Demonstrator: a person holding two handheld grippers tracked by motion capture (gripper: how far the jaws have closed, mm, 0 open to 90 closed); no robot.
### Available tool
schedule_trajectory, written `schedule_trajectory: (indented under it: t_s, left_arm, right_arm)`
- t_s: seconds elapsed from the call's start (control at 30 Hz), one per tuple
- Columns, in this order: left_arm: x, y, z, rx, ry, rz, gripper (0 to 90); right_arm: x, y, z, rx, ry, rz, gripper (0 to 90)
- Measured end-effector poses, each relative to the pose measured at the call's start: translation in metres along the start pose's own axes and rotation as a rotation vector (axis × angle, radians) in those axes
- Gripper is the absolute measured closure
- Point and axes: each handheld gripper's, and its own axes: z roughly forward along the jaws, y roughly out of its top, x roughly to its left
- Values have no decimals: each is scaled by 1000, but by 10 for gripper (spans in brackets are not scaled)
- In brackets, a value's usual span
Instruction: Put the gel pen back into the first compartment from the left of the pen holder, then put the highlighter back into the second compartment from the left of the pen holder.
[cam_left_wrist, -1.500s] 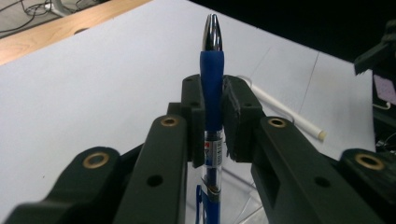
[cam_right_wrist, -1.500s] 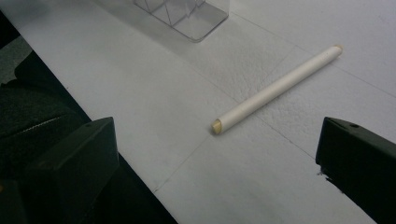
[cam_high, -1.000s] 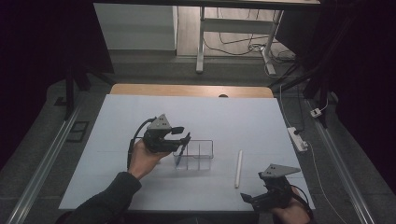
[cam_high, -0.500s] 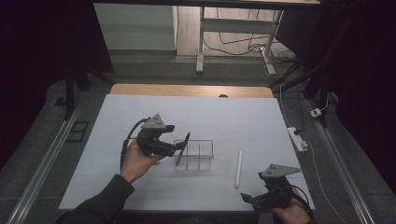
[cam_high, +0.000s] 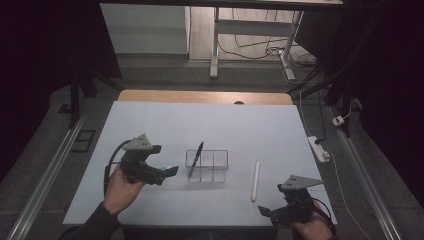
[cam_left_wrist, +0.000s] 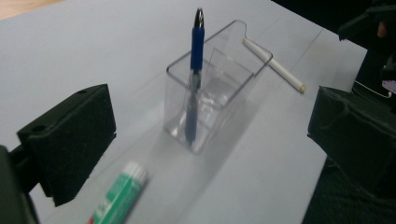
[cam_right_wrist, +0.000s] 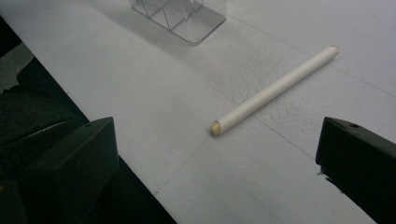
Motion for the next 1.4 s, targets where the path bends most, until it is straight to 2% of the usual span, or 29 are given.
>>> schedule_trajectory:
  t_s: [0.4, 0.5, 0.67, 0.77, 0.93, 1.07, 1.4]
  left_arm:
    - [-5, -64, -55, 0, 87, -68, 0]
    - [-5, -80, -64, 17, 121, -81, 0]
    - [-2, -101, -72, 56, 139, -124, 0]
    - [-1, -106, -73, 63, 136, -140, 0]
    - [-2, -108, -71, 97, 141, -140, 0]
    - [-2, -109, -72, 90, 142, -142, 0]
    - [-1, -109, -72, 90, 134, -147, 0]
  right_arm:
    - [0, 0, 0, -2, 0, 9, 0]
    - [0, 0, 0, -2, 1, 10, 0]
    - [-1, 0, 0, -1, 2, 11, 0]
    - [-1, 0, 0, 0, 2, 12, 0]
    - [-3, 0, -1, -13, 12, 32, 0]
    - [-3, 1, -1, -18, 11, 32, 0]
    - [-6, 5, 4, -14, -56, 17, 0]
